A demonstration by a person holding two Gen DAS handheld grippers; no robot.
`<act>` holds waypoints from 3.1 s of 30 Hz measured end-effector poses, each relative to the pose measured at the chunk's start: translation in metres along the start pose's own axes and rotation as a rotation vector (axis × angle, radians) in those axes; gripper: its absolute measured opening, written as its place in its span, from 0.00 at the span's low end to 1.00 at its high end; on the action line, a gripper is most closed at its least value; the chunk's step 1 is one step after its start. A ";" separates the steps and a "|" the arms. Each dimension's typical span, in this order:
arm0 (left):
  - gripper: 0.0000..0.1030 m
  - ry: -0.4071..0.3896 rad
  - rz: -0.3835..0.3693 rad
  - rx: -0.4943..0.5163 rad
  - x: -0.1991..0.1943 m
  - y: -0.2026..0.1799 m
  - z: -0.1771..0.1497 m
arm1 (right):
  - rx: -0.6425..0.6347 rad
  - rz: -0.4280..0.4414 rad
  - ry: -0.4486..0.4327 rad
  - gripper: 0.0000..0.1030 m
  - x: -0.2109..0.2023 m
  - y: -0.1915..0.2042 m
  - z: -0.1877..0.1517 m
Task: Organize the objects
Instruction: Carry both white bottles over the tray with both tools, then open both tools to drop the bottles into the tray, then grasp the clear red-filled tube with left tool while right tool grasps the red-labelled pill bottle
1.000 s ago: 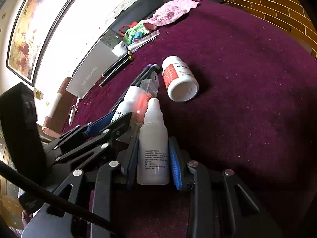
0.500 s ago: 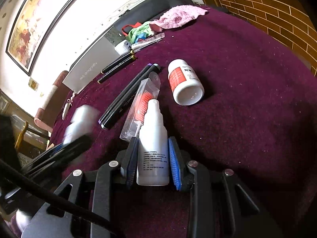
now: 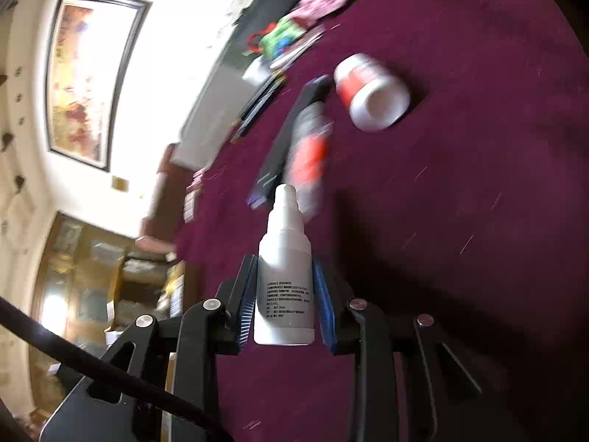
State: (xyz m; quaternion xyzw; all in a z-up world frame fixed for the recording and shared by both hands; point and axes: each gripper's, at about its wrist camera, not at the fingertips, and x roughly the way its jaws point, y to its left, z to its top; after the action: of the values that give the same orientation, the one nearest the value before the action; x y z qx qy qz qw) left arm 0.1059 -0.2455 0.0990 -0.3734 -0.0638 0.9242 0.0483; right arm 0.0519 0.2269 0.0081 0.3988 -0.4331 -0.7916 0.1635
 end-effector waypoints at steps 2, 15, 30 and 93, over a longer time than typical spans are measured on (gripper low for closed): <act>0.28 0.029 0.049 -0.024 0.006 0.024 -0.011 | -0.063 0.037 0.031 0.27 0.005 0.037 -0.015; 0.29 0.124 0.070 -0.101 0.040 0.083 -0.049 | -0.328 0.127 0.488 0.27 0.183 0.219 -0.148; 0.35 -0.065 -0.082 -0.233 -0.013 0.119 -0.040 | -0.488 -0.085 0.540 0.29 0.259 0.243 -0.198; 0.46 0.228 -0.340 0.533 0.225 -0.379 0.020 | -0.194 -0.447 -0.140 0.31 -0.007 -0.043 0.094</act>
State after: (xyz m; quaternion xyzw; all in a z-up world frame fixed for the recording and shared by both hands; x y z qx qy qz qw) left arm -0.0535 0.1574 0.0172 -0.4327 0.1244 0.8393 0.3047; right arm -0.0124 0.3081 0.0053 0.4112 -0.2666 -0.8717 -0.0084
